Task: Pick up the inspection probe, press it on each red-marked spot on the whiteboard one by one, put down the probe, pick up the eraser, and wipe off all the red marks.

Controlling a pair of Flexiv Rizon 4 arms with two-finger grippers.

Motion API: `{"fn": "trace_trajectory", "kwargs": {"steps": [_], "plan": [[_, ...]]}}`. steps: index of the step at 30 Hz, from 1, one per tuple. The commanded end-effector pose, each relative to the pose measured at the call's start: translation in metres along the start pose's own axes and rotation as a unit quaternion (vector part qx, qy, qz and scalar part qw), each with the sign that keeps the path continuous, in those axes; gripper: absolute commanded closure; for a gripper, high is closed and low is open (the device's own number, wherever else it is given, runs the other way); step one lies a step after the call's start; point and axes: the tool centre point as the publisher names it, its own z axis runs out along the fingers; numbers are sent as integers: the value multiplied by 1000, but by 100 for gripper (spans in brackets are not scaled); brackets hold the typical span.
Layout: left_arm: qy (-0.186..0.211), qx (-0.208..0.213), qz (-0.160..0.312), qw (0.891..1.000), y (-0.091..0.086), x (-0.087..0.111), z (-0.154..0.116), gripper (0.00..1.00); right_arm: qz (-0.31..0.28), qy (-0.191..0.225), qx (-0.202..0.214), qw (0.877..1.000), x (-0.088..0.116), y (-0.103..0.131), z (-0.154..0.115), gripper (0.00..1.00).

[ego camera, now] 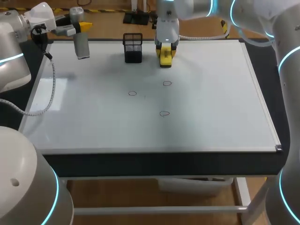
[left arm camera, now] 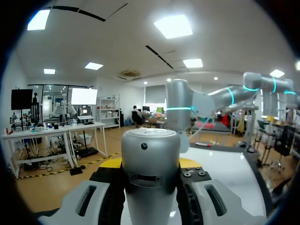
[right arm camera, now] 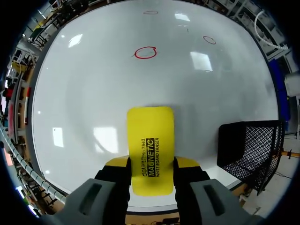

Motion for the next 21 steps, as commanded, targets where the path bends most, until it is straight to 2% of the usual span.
{"fn": "trace_trajectory", "kwargs": {"steps": [1, 2, 11, 21], "plan": [[-1, 1, 1, 1000, -1, 1, 0, 100, 8, -3, -201, 980, 1, -7, -7, 98], [-1, 1, 1, 1000, -1, 1, 0, 100, 11, -5, -197, 980, 1, -6, -10, 100], [-1, 1, 1, 1000, -1, 1, 0, 100, 44, -6, -170, 984, 13, 0, -25, 100], [-1, 1, 1, 1000, -1, 1, 0, 100, 102, 3, -126, 987, 45, 6, -42, 100]]}}
